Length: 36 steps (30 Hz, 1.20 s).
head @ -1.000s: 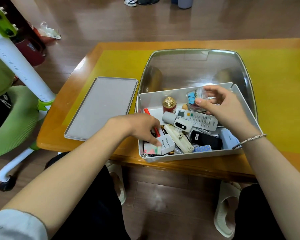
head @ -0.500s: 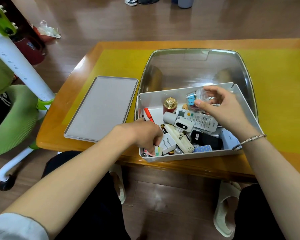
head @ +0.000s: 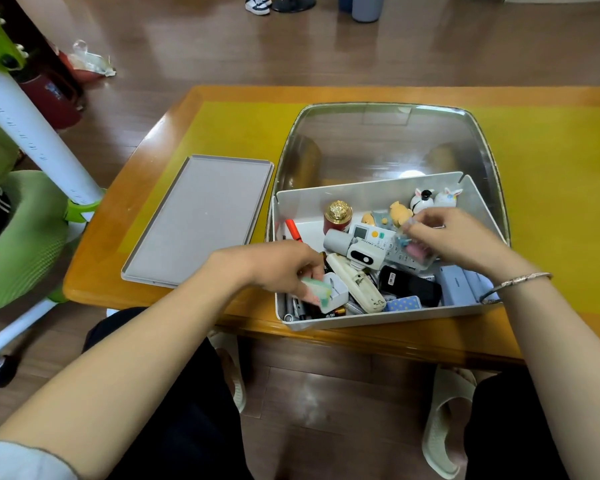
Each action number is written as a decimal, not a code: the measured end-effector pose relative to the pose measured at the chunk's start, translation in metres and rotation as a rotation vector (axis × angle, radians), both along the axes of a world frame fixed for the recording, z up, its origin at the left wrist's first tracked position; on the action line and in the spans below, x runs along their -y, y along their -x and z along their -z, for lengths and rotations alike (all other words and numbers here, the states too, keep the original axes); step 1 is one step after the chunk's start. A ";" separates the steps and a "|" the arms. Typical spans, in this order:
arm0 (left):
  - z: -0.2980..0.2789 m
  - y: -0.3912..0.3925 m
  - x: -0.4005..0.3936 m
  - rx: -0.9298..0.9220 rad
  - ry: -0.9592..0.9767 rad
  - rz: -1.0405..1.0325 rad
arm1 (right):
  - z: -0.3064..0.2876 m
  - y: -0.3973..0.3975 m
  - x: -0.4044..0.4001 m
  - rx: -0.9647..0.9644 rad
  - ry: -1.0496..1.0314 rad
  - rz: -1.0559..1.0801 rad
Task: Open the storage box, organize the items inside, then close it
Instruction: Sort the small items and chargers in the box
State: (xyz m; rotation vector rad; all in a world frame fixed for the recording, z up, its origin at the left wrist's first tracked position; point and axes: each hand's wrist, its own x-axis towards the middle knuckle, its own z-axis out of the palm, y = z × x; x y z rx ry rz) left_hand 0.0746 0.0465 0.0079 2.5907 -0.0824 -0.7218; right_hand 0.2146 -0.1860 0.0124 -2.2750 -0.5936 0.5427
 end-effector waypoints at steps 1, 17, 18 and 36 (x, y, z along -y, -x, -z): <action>-0.002 -0.001 -0.003 0.068 0.040 -0.030 | -0.001 0.001 0.001 -0.049 0.028 -0.063; -0.006 -0.015 0.005 0.139 0.448 -0.199 | -0.001 -0.003 0.010 -0.198 0.112 -0.261; -0.011 -0.012 0.001 0.113 0.483 -0.203 | -0.006 -0.004 0.015 -0.207 0.093 -0.261; -0.003 -0.011 0.006 0.090 0.497 -0.243 | -0.015 -0.012 0.025 -0.414 0.028 -0.341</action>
